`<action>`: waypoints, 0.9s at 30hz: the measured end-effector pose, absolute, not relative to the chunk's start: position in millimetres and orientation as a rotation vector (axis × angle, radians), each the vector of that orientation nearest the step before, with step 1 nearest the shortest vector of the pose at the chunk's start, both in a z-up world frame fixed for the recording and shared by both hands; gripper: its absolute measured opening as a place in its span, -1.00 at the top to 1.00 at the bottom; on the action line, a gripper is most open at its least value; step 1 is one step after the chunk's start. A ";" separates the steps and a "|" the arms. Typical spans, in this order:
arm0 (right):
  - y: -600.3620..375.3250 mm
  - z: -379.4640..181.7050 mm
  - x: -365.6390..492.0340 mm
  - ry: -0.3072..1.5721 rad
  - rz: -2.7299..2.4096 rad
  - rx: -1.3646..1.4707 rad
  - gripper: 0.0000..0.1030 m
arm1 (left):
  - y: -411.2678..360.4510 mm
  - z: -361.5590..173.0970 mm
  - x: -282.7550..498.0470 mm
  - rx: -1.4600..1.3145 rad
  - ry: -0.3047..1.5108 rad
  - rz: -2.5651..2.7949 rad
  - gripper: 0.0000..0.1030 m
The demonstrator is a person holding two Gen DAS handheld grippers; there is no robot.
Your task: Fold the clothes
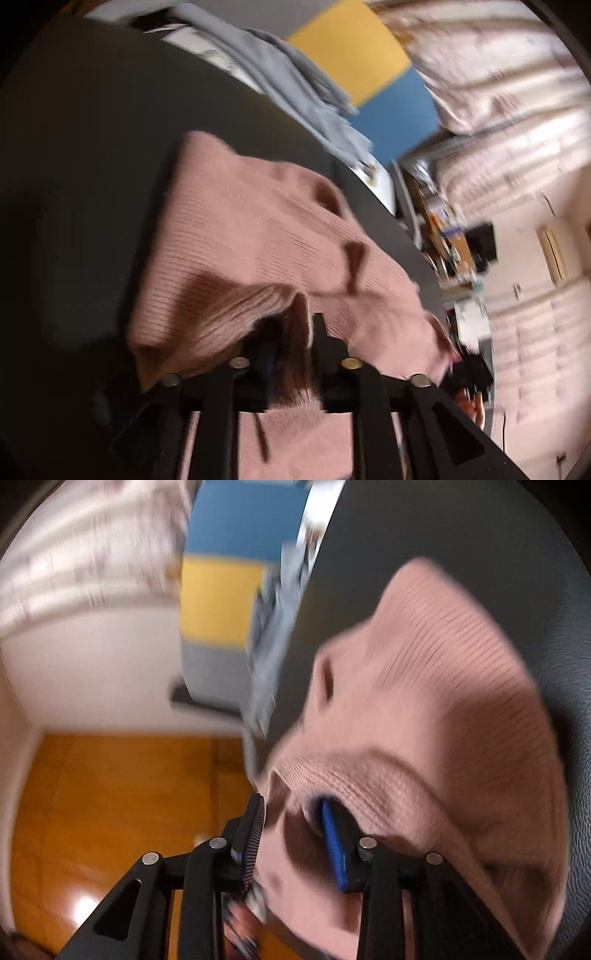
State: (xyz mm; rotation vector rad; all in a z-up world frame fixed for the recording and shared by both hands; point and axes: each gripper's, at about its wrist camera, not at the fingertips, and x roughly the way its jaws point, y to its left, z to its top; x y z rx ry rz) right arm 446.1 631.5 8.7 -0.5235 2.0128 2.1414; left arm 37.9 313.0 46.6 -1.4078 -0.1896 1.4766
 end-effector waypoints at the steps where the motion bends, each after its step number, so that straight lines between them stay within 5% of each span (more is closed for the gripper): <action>1: 630.4 10.8 439.5 1.993 2.157 -0.604 0.36 | 317.4 51.8 40.7 -1.396 -0.172 1.447 0.02; 4: 633.2 9.3 427.4 2.079 2.160 -0.619 0.36 | 332.7 63.6 40.7 -1.399 -0.150 1.398 -0.13; 7: 652.0 5.6 431.2 2.213 2.126 -0.323 0.36 | 345.8 65.4 24.7 -1.449 -0.241 1.390 -0.17; 12: 681.1 -15.2 460.1 2.032 1.961 -0.171 0.31 | 344.9 47.8 -19.1 -1.567 -0.514 1.509 -0.23; 15: 675.2 -15.9 465.6 2.012 1.978 -0.205 0.31 | 342.5 48.4 -20.3 -1.553 -0.521 1.522 -0.32; 23: 610.6 62.2 504.7 1.136 2.194 -0.597 0.31 | 299.8 70.4 5.9 -1.374 -0.258 1.679 -0.54; 27: 595.3 59.6 498.3 1.029 2.226 -0.724 0.31 | 264.1 62.0 13.4 -1.332 -0.222 1.768 -0.58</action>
